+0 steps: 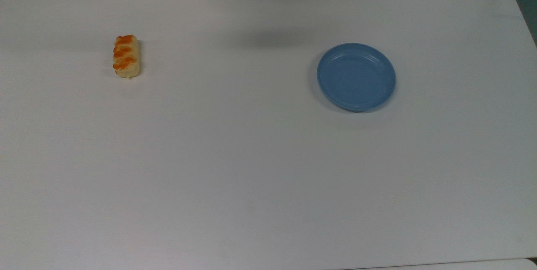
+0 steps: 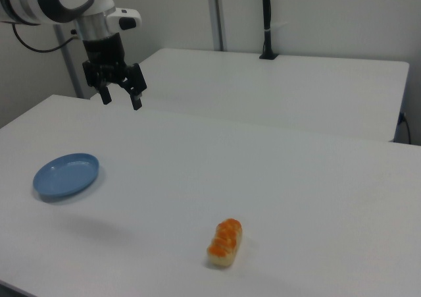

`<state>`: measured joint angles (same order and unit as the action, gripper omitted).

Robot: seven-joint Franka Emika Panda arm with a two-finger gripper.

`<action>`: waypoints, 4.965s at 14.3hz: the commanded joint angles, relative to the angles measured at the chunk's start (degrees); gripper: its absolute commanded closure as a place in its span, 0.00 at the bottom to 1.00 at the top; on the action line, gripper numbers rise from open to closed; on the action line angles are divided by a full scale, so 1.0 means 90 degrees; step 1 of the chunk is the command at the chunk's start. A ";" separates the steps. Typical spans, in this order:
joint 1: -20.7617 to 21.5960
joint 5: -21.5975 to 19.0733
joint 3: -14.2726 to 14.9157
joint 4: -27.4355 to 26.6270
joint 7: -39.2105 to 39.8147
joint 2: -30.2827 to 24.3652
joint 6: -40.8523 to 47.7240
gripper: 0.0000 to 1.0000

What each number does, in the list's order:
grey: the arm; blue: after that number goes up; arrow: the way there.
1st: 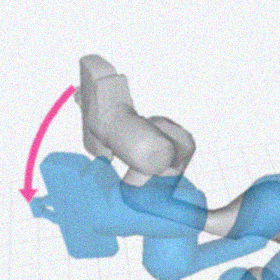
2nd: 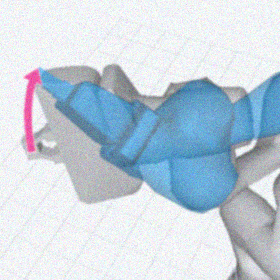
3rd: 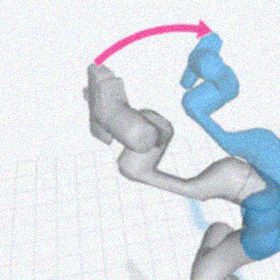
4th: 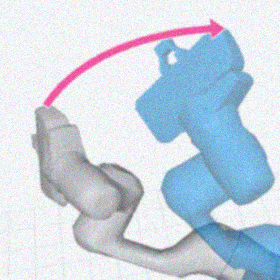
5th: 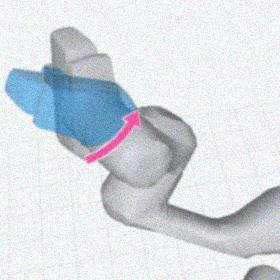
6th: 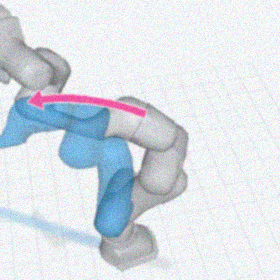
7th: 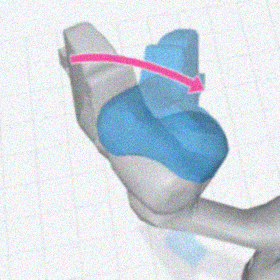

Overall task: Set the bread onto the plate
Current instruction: 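Move the open gripper toward the bread roll with orange topping, then lower the gripper over the bread roll and close on it, then lift the held bread roll and carry it toward the blue plate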

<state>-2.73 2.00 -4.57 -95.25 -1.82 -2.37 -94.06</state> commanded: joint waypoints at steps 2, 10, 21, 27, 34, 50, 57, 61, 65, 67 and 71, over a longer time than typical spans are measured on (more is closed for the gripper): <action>0.0029 -0.0154 0.0059 0.0065 -0.0071 -0.0049 0.0246 0.00; -0.0594 -0.0076 0.0146 0.0085 0.0982 -0.0049 0.0373 0.00; -0.1679 0.0188 0.0987 -0.0596 0.2703 0.0127 -0.0434 0.00; -0.1816 0.0764 0.0987 -0.2697 0.2927 0.0555 -0.3236 0.00; -0.1816 0.0891 0.0987 -0.2795 0.2937 0.1318 -0.3885 0.00; -0.1777 0.0891 0.0967 -0.2845 0.2927 0.1621 -0.4256 0.59; -0.1767 0.0872 0.0957 -0.2388 0.2879 0.1241 -0.3322 0.62; -0.1680 0.0784 0.0908 -0.1431 0.2840 0.1104 -0.2062 0.62; -0.1455 0.0326 0.0879 -0.0522 0.2810 0.1084 -0.1026 0.62; -0.1105 0.0296 0.0850 -0.0423 0.2510 0.1016 -0.0936 0.62; -0.0217 0.0296 0.0830 -0.0394 0.1270 0.0957 -0.0955 0.62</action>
<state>-10.71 5.10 2.71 -99.09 16.97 6.92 -103.94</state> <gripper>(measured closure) 0.617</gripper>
